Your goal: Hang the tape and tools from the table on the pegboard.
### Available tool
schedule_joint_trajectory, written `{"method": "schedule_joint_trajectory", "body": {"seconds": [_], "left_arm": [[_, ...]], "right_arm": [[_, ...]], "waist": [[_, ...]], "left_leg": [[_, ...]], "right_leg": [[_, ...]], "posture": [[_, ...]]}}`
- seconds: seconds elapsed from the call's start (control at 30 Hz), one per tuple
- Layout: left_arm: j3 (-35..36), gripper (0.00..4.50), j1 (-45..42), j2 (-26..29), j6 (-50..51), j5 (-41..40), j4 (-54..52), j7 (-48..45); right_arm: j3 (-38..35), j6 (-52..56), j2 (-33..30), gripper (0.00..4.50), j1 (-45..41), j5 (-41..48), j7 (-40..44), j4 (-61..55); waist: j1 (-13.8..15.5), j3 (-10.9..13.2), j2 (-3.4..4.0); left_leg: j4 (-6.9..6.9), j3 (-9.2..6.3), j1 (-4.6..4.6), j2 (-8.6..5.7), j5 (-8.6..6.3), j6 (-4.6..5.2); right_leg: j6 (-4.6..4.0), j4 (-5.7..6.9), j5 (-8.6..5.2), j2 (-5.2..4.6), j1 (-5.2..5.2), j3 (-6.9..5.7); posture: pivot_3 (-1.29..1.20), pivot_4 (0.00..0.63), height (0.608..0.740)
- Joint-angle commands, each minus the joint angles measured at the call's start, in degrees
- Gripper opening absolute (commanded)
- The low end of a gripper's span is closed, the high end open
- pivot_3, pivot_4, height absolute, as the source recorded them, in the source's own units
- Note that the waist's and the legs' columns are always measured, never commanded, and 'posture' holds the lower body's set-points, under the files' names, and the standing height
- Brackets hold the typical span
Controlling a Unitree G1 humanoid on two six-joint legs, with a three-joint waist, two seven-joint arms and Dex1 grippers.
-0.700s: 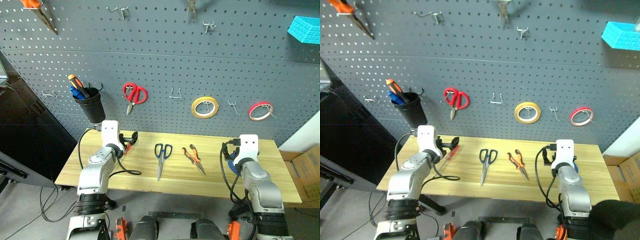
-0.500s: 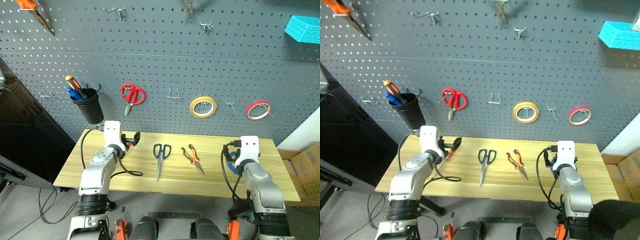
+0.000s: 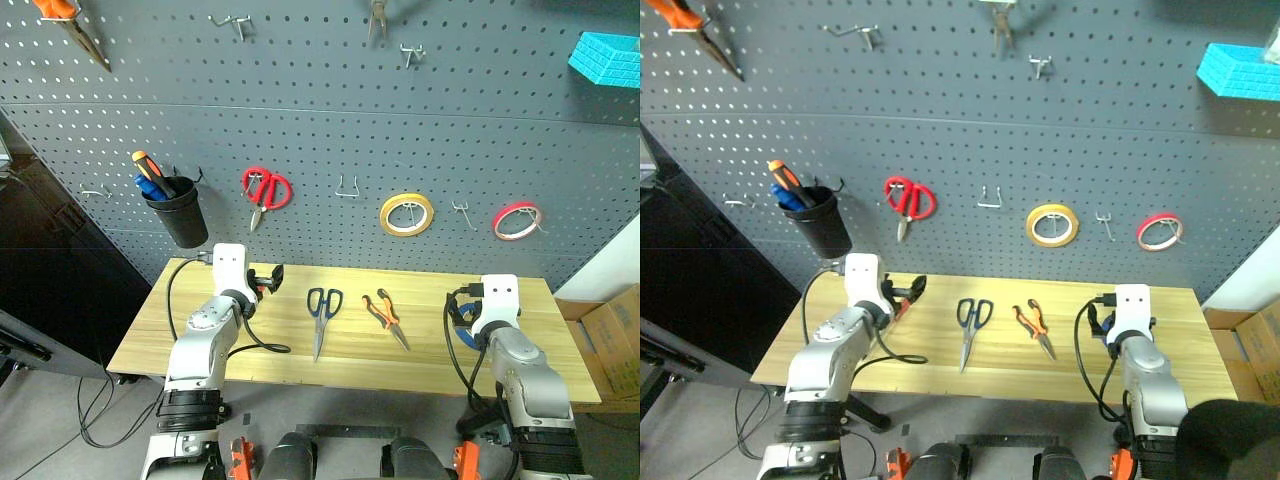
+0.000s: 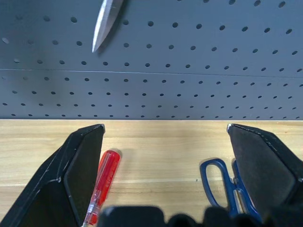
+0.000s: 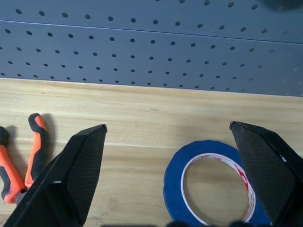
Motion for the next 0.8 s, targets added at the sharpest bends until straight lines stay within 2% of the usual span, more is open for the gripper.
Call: {"method": "schedule_joint_trajectory", "body": {"seconds": [0.03,0.4,0.53,0.6,0.73,0.8], "left_arm": [[0.0,4.46,0.0,0.1,-0.6,0.0,-1.9,-0.1],[-1.2,4.46,1.2,0.0,2.2,-1.1,-5.4,-1.2],[-5.7,4.46,-1.4,-1.6,7.2,-5.5,-7.2,-7.9],[-8.1,4.46,-2.7,-2.6,10.0,-7.6,-7.0,-11.0],[-12.0,4.46,-5.6,-6.2,15.5,-12.4,-5.0,-17.1],[-13.4,4.46,-7.2,-8.4,18.2,-14.8,-3.6,-19.3]], "right_arm": [[-1.5,0.6,-0.8,4.5,0.6,0.6,0.2,-3.5],[1.1,2.7,-3.6,4.5,2.0,0.3,3.3,-6.0],[3.3,6.5,-8.9,4.5,1.1,2.6,11.1,-6.4],[4.5,7.8,-12.6,4.5,0.6,3.5,15.7,-4.8],[4.6,9.3,-17.3,4.5,-2.6,5.1,21.5,2.4],[5.0,9.5,-19.0,4.5,-4.7,5.1,23.5,6.3]], "waist": [[0.0,0.0,0.0],[0.0,0.2,0.03],[0.0,1.1,0.05],[0.0,1.6,0.03],[-0.3,3.2,-0.21],[-0.6,3.9,-0.27]], "left_leg": [[0.0,0.0,0.0,0.0,0.0,0.0],[0.0,-0.01,0.0,0.01,0.0,0.01],[0.02,-0.04,-0.01,0.0,0.0,0.01],[0.06,-0.05,-0.04,-0.01,0.0,0.02],[0.09,0.0,-0.08,0.0,0.0,0.03],[0.08,0.05,-0.19,0.0,0.0,0.04]], "right_leg": [[0.0,0.0,0.0,0.0,0.0,0.0],[0.0,0.0,-0.01,0.0,0.01,-0.01],[-0.01,-0.02,-0.02,-0.01,0.06,-0.05],[-0.3,-0.06,-0.18,-0.04,0.1,-0.08],[-0.3,-0.1,-0.18,-0.06,0.1,-0.07],[0.03,-0.1,0.0,-0.06,-0.03,-0.04]], "posture": [[0.06,0.057,0.74],[0.07,0.095,0.74],[0.06,0.129,0.74],[0.06,0.154,0.74],[0.06,0.19,0.74],[0.06,0.206,0.74]]}}
